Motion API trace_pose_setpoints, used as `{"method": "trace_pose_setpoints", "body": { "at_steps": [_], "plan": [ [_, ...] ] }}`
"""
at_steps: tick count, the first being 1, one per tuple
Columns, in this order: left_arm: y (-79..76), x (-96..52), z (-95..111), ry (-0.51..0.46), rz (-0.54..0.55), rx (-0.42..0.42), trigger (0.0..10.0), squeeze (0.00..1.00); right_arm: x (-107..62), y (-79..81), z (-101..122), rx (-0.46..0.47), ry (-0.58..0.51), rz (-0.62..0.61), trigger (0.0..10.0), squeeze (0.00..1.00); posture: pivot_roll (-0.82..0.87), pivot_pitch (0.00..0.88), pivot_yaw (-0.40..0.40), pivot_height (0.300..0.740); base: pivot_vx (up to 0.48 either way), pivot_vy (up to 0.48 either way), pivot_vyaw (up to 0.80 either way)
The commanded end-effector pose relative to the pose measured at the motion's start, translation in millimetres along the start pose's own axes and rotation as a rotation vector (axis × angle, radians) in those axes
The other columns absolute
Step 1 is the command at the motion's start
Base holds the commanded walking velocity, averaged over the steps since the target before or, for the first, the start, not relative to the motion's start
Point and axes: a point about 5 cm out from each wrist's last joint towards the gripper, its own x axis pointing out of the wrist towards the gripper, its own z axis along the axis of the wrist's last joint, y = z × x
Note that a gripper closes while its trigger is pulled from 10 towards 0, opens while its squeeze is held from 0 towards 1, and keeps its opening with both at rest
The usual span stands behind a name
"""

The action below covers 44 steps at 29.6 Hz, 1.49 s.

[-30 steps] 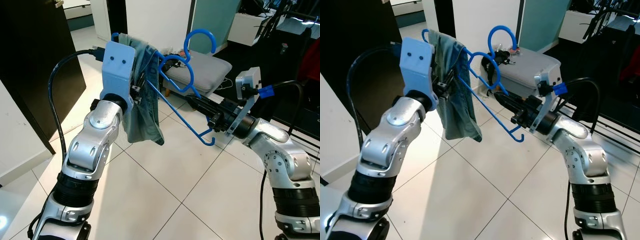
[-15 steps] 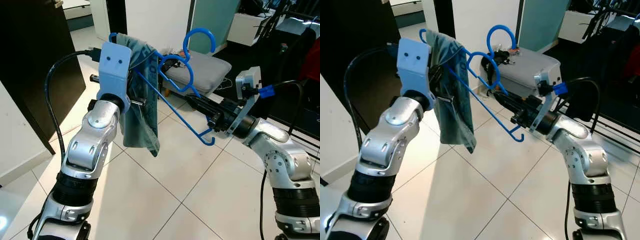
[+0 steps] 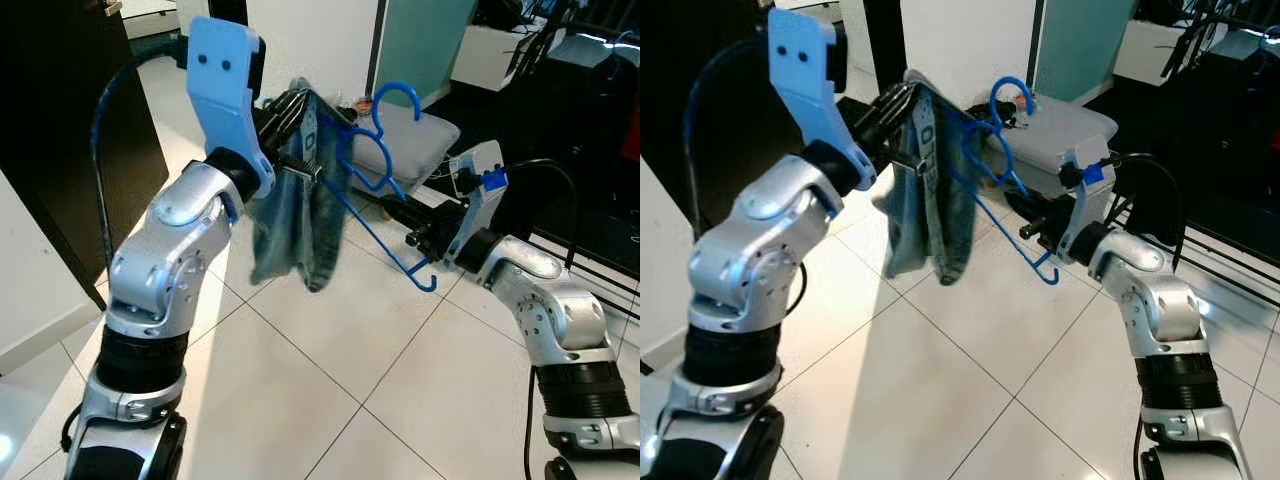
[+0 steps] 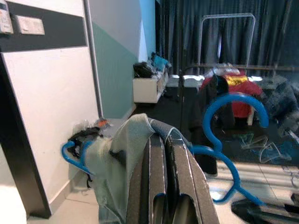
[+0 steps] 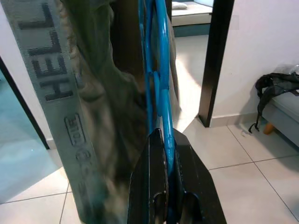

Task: Hang hanger

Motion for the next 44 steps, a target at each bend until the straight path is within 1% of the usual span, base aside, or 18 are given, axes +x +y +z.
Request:
{"method": "trace_pose_setpoints", "body": {
  "at_steps": [1, 2, 3, 4, 13, 14, 15, 16, 17, 21, 24, 26, 28, 29, 36, 39, 43, 44],
  "plan": [
    [-9.1, -4.1, -12, 0.058, -0.060, 0.018, 6.7, 0.00, 2.2, 0.8, 3, 0.012, -0.016, 0.002, 10.0, 0.00, 0.00, 0.091, -0.017, 0.740, 0.000, 0.000, 0.00],
    [-9.1, -4.1, -12, 0.058, -0.060, 0.018, 6.7, 0.00, 2.2, 0.8, 3, 0.012, -0.016, 0.002, 10.0, 0.00, 0.00, 0.091, -0.017, 0.740, 0.000, 0.000, 0.00],
    [-14.8, -5.8, -19, 0.086, -0.091, 0.017, 10.0, 0.00, 2.3, 1.1, 5, 0.015, -0.024, 0.005, 10.0, 0.00, 0.00, 0.091, -0.017, 0.740, 0.000, 0.000, 0.00],
    [-36.2, -11.5, -44, 0.172, -0.181, 0.039, 10.0, 0.00, 1.6, 2.3, 8, 0.021, -0.040, 0.019, 10.0, 0.00, 0.00, 0.092, -0.017, 0.740, 0.000, 0.000, 0.00],
    [-54.4, -11.4, -67, 0.239, -0.222, 0.040, 10.0, 0.00, 1.1, 12.7, 9, 0.012, -0.042, 0.095, 10.0, 0.00, -0.01, 0.094, -0.013, 0.740, 0.000, 0.000, 0.00],
    [-55.2, -11.2, -67, 0.233, -0.228, 0.026, 10.0, 0.13, 0.9, 14.0, 9, 0.011, -0.043, 0.104, 10.0, 0.00, -0.01, 0.095, -0.013, 0.740, 0.000, 0.000, 0.00],
    [-55.2, -11.2, -67, 0.233, -0.228, 0.026, 10.0, 0.13, 0.9, 14.0, 9, 0.011, -0.043, 0.104, 10.0, 0.00, -0.01, 0.095, -0.013, 0.740, 0.000, 0.000, 0.00],
    [-55.0, -11.1, -67, 0.228, -0.228, 0.018, 10.0, 0.44, 0.6, 14.7, 9, 0.010, -0.044, 0.109, 10.0, 0.00, -0.01, 0.095, -0.013, 0.740, 0.000, 0.000, 0.00],
    [-53.9, -11.8, -66, 0.227, -0.232, 0.016, 10.0, 1.00, 0.0, 15.2, 9, 0.008, -0.048, 0.117, 10.0, 0.00, -0.01, 0.096, -0.012, 0.740, 0.000, 0.000, 0.00],
    [-48.6, -13.4, -66, 0.229, -0.224, 0.063, 10.0, 1.00, -2.0, 15.1, 11, 0.005, -0.053, 0.135, 10.0, 0.00, 0.00, 0.096, -0.014, 0.740, 0.000, 0.000, 0.00],
    [-37.4, -17.3, -63, 0.241, -0.235, 0.155, 10.0, 1.00, -8.8, 14.9, 11, -0.030, -0.020, 0.211, 10.0, 0.00, 0.00, 0.098, -0.017, 0.740, 0.000, 0.000, 0.00],
    [-34.3, -18.9, -61, 0.240, -0.250, 0.156, 10.0, 1.00, -11.6, 14.3, 11, -0.045, -0.004, 0.237, 10.0, 0.00, 0.00, 0.096, -0.019, 0.740, 0.000, 0.000, 0.00],
    [-31.7, -20.6, -58, 0.235, -0.267, 0.145, 10.0, 1.00, -14.5, 13.5, 11, -0.056, 0.009, 0.259, 10.0, 0.00, 0.00, 0.096, -0.019, 0.740, 0.000, 0.000, 0.00],
    [-25.5, -24.3, -49, 0.206, -0.300, 0.061, 10.0, 1.00, -21.0, 10.0, 13, -0.075, 0.028, 0.291, 10.0, 0.00, 0.00, 0.094, -0.020, 0.740, 0.000, 0.000, 0.00],
    [-9.7, -36.7, -26, 0.138, -0.385, -0.054, 10.0, 1.00, -37.5, -2.4, 15, -0.112, 0.065, 0.321, 10.0, 0.00, 0.00, 0.092, -0.023, 0.740, 0.000, 0.000, 0.00],
    [1.8, -37.2, -21, 0.120, -0.335, -0.064, 10.0, 1.00, -45.3, -5.8, 19, -0.125, 0.067, 0.343, 10.0, 0.00, 0.00, 0.091, -0.023, 0.740, 0.000, 0.000, 0.00],
    [10.6, -34.4, -31, 0.167, -0.229, -0.016, 10.0, 1.00, -51.7, -2.7, 27, -0.137, 0.049, 0.398, 10.0, 0.00, 0.00, 0.086, -0.019, 0.740, 0.000, 0.000, 0.00],
    [12.5, -34.6, -37, 0.193, -0.198, -0.020, 10.0, 0.33, -52.9, -1.8, 29, -0.143, 0.045, 0.410, 10.0, 0.00, 0.00, 0.087, -0.017, 0.740, 0.000, 0.000, 0.00]
  ]
}}
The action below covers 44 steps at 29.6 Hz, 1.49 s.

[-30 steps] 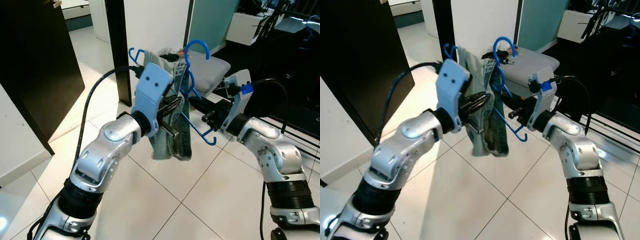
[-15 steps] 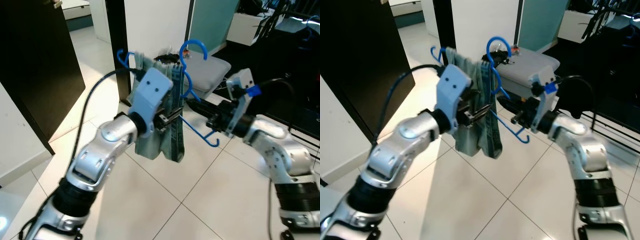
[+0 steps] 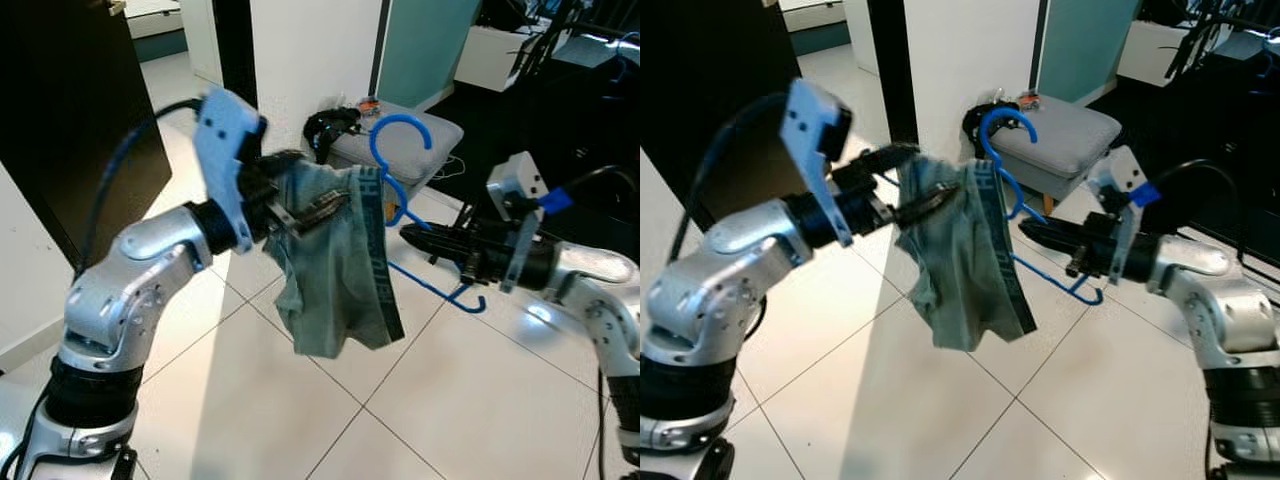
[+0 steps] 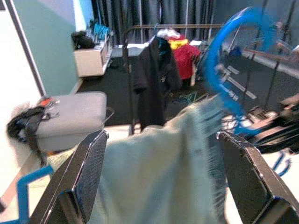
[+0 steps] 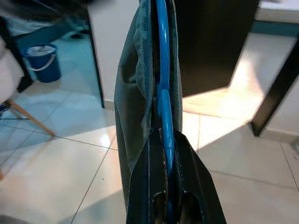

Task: Hang hanger

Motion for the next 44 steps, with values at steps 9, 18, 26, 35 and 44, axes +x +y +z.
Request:
{"method": "trace_pose_setpoints", "body": {
  "at_steps": [9, 18, 26, 35, 44],
  "plan": [
    [9.3, -5.2, -33, 0.140, 0.178, -0.041, 10.0, 0.00, -7.2, 0.9, 15, -0.050, -0.068, -0.007, 10.0, 0.00, 0.00, 0.082, -0.009, 0.740, 0.000, 0.000, 0.00],
    [24.6, -10.7, -28, 0.112, 0.292, -0.041, 10.0, 0.00, -7.4, 0.8, 15, -0.043, -0.088, -0.014, 10.0, 0.00, 0.00, 0.081, -0.010, 0.740, 0.000, 0.000, 0.00],
    [28.2, -8.5, -24, 0.065, 0.346, -0.051, 0.0, 0.00, -6.5, 4.8, 14, -0.037, -0.087, 0.005, 10.0, 0.00, 0.00, 0.086, -0.009, 0.740, 0.000, 0.000, 0.00],
    [29.4, -4.3, -15, 0.020, 0.348, -0.047, 0.0, 0.00, -5.9, 5.8, 11, -0.029, -0.080, 0.002, 10.0, 0.00, -0.01, 0.088, -0.009, 0.740, 0.000, 0.000, 0.00],
    [36.5, -8.9, -7, 0.006, 0.359, -0.023, 0.0, 0.00, -6.3, 1.5, 4, -0.027, -0.033, -0.035, 10.0, 0.00, 0.00, 0.089, -0.012, 0.740, 0.000, 0.000, 0.00]
  ]
}}
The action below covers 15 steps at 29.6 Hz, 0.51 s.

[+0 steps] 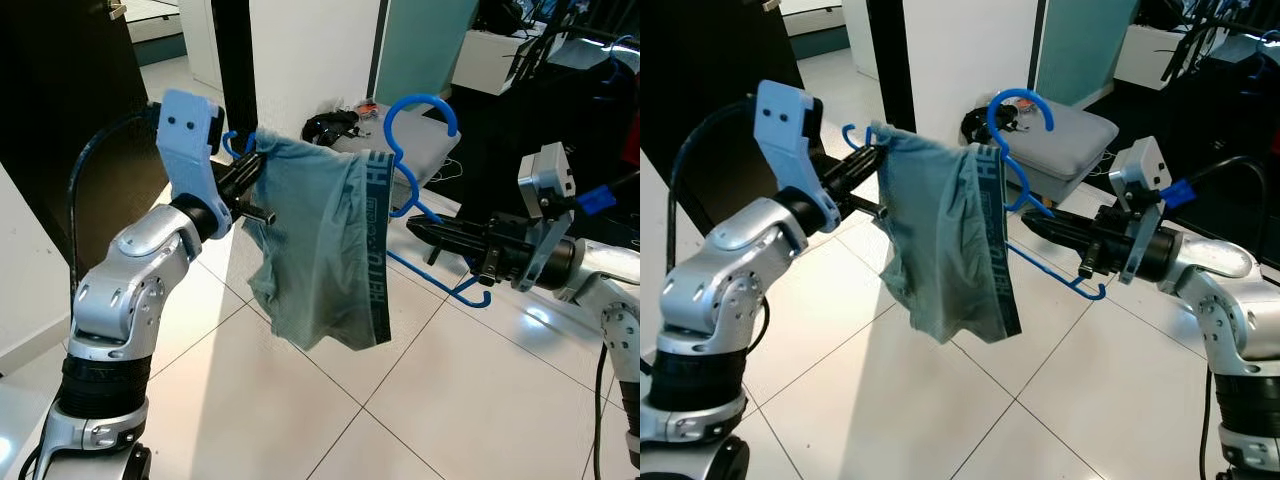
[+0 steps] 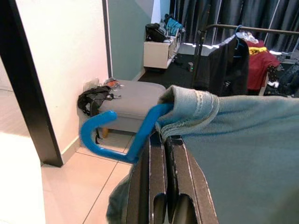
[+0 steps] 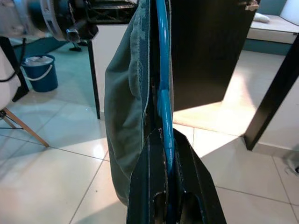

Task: Hang hanger

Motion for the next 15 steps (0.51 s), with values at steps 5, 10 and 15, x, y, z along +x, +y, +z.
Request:
{"method": "trace_pose_setpoints", "body": {
  "at_steps": [5, 10, 15],
  "plan": [
    [8.7, -1.3, 8.3, -0.016, 0.006, 0.026, 0.0, 0.00, 1.0, -0.4, -4.9, -0.001, 0.031, -0.016, 10.0, 0.00, 0.00, 0.093, -0.014, 0.740, 0.000, 0.000, 0.00],
    [10.0, -1.7, 10.4, -0.022, 0.000, 0.026, 0.0, 0.00, -0.6, -3.9, -9.5, 0.000, 0.068, -0.050, 10.0, 0.00, 0.00, 0.095, -0.015, 0.740, 0.000, 0.000, 0.00],
    [13.6, -3.3, 4.1, -0.003, 0.019, 0.023, 0.0, 0.00, -0.3, -2.4, -7.1, 0.000, 0.057, -0.039, 10.0, 0.00, 0.00, 0.096, -0.015, 0.740, 0.000, 0.000, 0.00]
  ]
}}
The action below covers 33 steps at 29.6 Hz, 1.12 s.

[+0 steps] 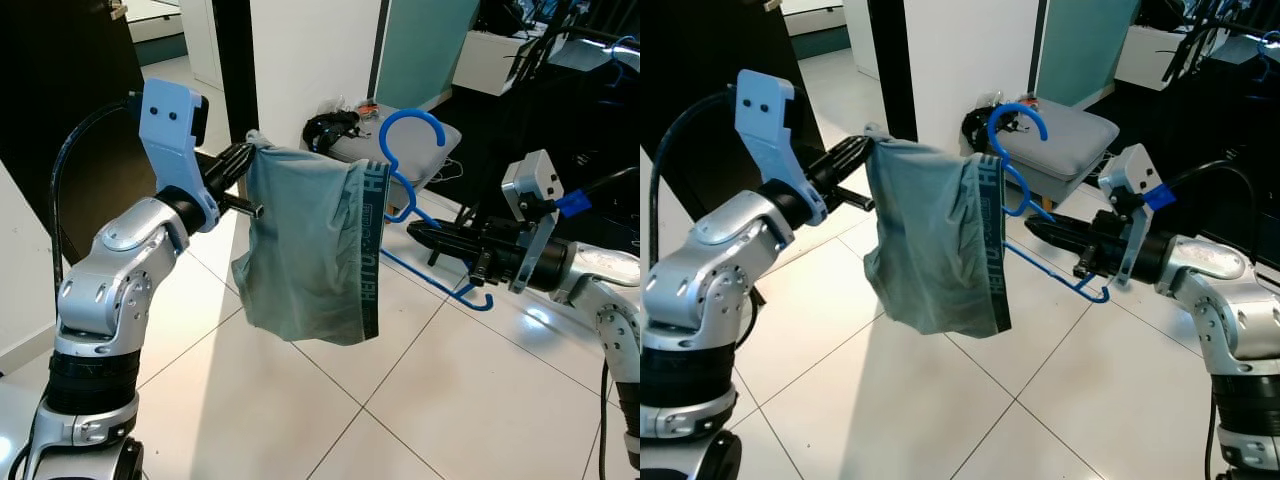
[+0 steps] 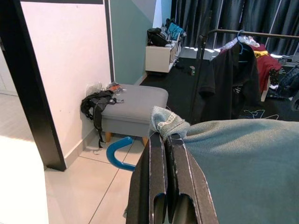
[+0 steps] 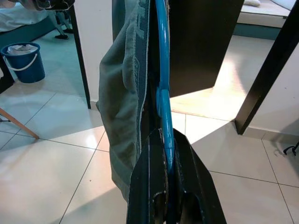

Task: Hang hanger

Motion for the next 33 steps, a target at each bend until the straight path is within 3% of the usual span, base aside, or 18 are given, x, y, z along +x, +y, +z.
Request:
{"method": "trace_pose_setpoints", "body": {
  "at_steps": [1, 9, 10, 14, 18, 19, 20, 23, 24, 33],
  "plan": [
    [8.6, -2.5, -6, 0.025, 0.034, 0.015, 0.0, 0.00, -1.2, 2.3, 2, -0.007, -0.002, 0.016, 10.0, 0.00, 0.00, 0.096, -0.015, 0.740, 0.000, 0.000, 0.00],
    [23.0, -5.3, -17, 0.068, 0.122, 0.015, 0.2, 0.00, -3.4, 4.0, 7, -0.014, -0.021, 0.033, 10.0, 0.00, 0.00, 0.095, -0.016, 0.740, 0.000, 0.000, 0.00],
    [30.0, -6.6, -24, 0.097, 0.164, -0.002, 1.6, 0.00, -4.2, 4.6, 8, -0.014, -0.027, 0.039, 10.0, 0.00, 0.00, 0.094, -0.015, 0.740, 0.000, 0.000, 0.00],
    [30.9, -6.8, -26, 0.106, 0.172, -0.009, 1.9, 0.00, -4.2, 5.2, 8, -0.013, -0.029, 0.043, 10.0, 0.00, 0.00, 0.094, -0.015, 0.740, 0.000, 0.000, 0.00],
    [37.4, -8.6, -36, 0.126, 0.218, -0.088, 2.0, 0.00, -3.4, 8.2, 9, -0.016, -0.033, 0.068, 10.0, 0.00, 0.00, 0.089, -0.016, 0.740, 0.000, 0.000, 0.00],
    [37.4, -8.8, -36, 0.130, 0.207, -0.098, 3.9, 0.00, -3.3, 8.2, 9, -0.016, -0.033, 0.070, 10.0, 0.00, 0.00, 0.089, -0.016, 0.740, 0.000, 0.000, 0.00],
    [36.3, -9.2, -36, 0.130, 0.186, -0.109, 10.0, 0.00, -3.3, 8.4, 9, -0.017, -0.033, 0.071, 10.0, 0.00, 0.00, 0.088, -0.016, 0.740, 0.000, 0.000, 0.00],
    [35.3, -9.5, -37, 0.130, 0.170, -0.116, 10.0, 0.00, -3.3, 8.5, 9, -0.017, -0.034, 0.073, 10.0, 0.00, 0.00, 0.087, -0.016, 0.740, 0.000, 0.000, 0.00],
    [36.2, -10.5, -37, 0.132, 0.173, -0.122, 10.0, 1.00, -3.3, 8.5, 9, -0.018, -0.035, 0.073, 10.0, 0.00, 0.00, 0.087, -0.015, 0.740, 0.000, 0.000, 0.00],
    [62.3, -22.5, -30, 0.177, 0.141, -0.022, 10.0, 1.00, -3.4, 9.8, 9, -0.016, -0.038, 0.088, 10.0, 0.00, 0.00, 0.082, -0.017, 0.740, 0.000, 0.000, 0.00]
  ]
}}
